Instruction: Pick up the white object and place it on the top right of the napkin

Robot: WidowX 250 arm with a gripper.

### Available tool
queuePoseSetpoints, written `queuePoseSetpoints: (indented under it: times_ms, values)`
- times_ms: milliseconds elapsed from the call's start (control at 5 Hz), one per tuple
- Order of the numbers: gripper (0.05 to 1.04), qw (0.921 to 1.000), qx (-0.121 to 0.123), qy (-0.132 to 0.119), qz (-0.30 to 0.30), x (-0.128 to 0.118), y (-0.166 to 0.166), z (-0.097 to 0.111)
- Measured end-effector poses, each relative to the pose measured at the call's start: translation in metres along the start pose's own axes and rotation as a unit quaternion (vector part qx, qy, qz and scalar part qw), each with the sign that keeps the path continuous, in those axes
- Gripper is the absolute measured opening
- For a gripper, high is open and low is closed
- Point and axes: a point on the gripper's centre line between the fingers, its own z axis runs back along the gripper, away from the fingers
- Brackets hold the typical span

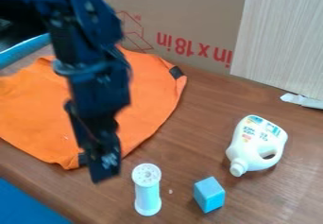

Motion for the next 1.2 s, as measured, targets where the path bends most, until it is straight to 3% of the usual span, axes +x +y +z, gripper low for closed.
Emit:
queuePoseSetpoints:
  times_ms: [400,600,800,1000,1200]
  values:
    - [1.001,0.9995,0.007,0.031,-0.007,0.016,-0.010,-0.030]
    - [0.955,0.9992,0.013,0.039,-0.002,0.022,-0.008,-0.043]
    - [0.677,0.9992,0.014,0.036,0.011,0.026,-0.007,-0.052]
    - [0.537,0.9995,0.014,0.026,0.014,0.029,-0.007,-0.053]
    - [0.537,0.9997,0.008,0.007,0.024,0.032,-0.008,-0.055]
